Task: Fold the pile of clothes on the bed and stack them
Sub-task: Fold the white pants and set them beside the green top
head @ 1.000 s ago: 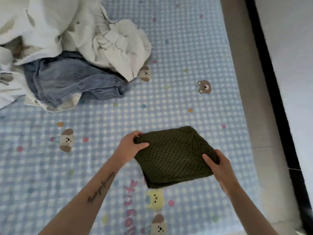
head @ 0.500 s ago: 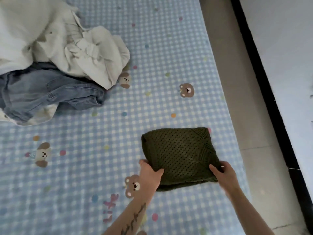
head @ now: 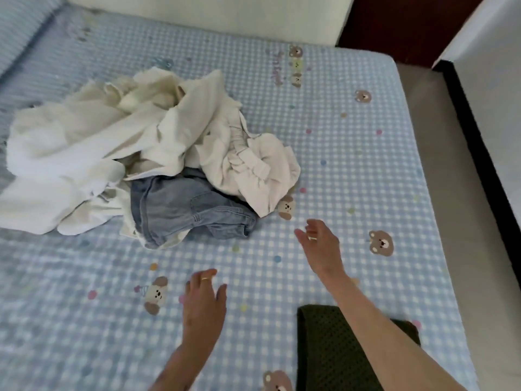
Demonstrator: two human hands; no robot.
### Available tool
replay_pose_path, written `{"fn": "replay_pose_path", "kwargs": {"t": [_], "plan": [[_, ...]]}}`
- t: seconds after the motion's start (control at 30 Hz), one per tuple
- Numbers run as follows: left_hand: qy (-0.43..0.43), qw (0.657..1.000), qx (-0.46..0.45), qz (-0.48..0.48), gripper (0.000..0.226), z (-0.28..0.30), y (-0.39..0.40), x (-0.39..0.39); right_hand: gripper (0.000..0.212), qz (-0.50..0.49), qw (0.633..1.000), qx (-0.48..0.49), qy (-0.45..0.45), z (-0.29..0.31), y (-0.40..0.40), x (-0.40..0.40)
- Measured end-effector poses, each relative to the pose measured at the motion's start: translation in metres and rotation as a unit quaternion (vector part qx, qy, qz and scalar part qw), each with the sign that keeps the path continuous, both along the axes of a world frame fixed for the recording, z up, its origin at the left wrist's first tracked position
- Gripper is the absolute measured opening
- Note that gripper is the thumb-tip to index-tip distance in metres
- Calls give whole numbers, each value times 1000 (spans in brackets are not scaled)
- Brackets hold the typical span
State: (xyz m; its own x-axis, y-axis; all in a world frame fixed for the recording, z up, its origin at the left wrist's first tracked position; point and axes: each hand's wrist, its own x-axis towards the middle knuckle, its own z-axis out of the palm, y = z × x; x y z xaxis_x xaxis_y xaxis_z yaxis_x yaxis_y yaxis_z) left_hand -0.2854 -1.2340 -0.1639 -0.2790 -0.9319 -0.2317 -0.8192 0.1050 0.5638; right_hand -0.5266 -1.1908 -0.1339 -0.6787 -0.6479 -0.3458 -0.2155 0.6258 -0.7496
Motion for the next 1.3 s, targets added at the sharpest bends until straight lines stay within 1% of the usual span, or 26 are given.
{"fn": "replay_pose_path", "kwargs": {"t": [0.07, 0.1, 0.17, 0.23, 0.27, 0.33, 0.4, 0.47, 0.53, 0.6, 0.63, 0.67, 0.7, 0.73, 0.77, 0.83, 0.87, 0.9, 0.97, 1.03, 1.07, 1.1, 1.17, 1.2, 1.23, 1.3], "plan": [[-14, 991, -132, -6, 41, 14, -58, 6, 48, 21, 999, -37, 14, 1, -75, 7], [-31, 986, -162, -21, 46, 18, -82, 7, 54, 25, 998, -47, 21, 2, -105, 8], [-92, 982, -154, -60, 55, 19, -128, 12, 67, 25, 998, -45, 35, 0, -160, 8], [-174, 970, -120, -121, 54, 4, -159, 17, 69, 25, 998, -3, 60, -8, -197, 4], [-200, 961, -110, -154, 48, -5, -167, 20, 64, 21, 997, 22, 69, -12, -205, 1], [-223, 951, -87, -194, 40, -20, -176, 25, 46, 11, 996, 43, 79, -21, -212, -1], [-237, 949, -53, -203, 41, -29, -176, 29, 30, 25, 995, 38, 86, -24, -201, 4], [-243, 946, -41, -210, 38, -35, -169, 29, 23, 67, 994, 26, 81, -20, -181, 11], [-206, 959, -43, -192, 34, -29, -164, 21, 22, 121, 989, 15, 84, -5, -158, 21], [-73, 980, -71, -173, 42, -8, -162, 8, 26, 194, 973, 2, 124, 17, -131, 31], [1, 977, -98, -190, 51, 8, -162, 1, 27, 234, 960, -8, 153, 32, -116, 38], [58, 964, -136, -221, 62, 25, -163, -7, 28, 272, 946, -22, 176, 47, -100, 46], [78, 944, -167, -272, 73, 40, -165, -14, 27, 306, 932, -31, 190, 62, -84, 54], [59, 920, -182, -341, 78, 54, -166, -19, 25, 338, 919, -33, 200, 77, -67, 63], [24, 890, -196, -410, 72, 66, -166, -22, 23, 366, 906, -27, 209, 89, -52, 72], [-56, 832, -197, -516, 41, 81, -160, -18, 19, 394, 893, -2, 218, 111, -24, 87], [-76, 816, -179, -544, 30, 87, -157, -11, 19, 396, 892, 11, 217, 121, -12, 92], [-77, 811, -157, -558, 27, 92, -151, -1, 19, 393, 894, 24, 215, 130, 0, 97], [-33, 807, -148, -571, 20, 105, -140, 22, 24, 377, 904, 47, 193, 147, 18, 103], [-7, 805, -158, -572, 17, 123, -128, 46, 33, 403, 893, 98, 177, 165, 32, 113], [-36, 799, -165, -578, 20, 135, -122, 56, 35, 426, 878, 128, 176, 174, 37, 120], [-98, 784, -165, -590, 27, 145, -118, 64, 35, 439, 869, 148, 173, 181, 39, 128], [-239, 737, -157, -612, 39, 164, -111, 86, 31, 450, 863, 176, 149, 196, 45, 146], [-284, 717, -157, -617, 41, 172, -110, 98, 28, 450, 863, 185, 139, 202, 49, 154], [-300, 711, -171, -613, 42, 182, -108, 112, 27, 449, 862, 194, 132, 207, 54, 161], [-277, 715, -242, -595, 37, 202, -105, 140, 26, 425, 877, 188, 123, 218, 65, 173]]}}
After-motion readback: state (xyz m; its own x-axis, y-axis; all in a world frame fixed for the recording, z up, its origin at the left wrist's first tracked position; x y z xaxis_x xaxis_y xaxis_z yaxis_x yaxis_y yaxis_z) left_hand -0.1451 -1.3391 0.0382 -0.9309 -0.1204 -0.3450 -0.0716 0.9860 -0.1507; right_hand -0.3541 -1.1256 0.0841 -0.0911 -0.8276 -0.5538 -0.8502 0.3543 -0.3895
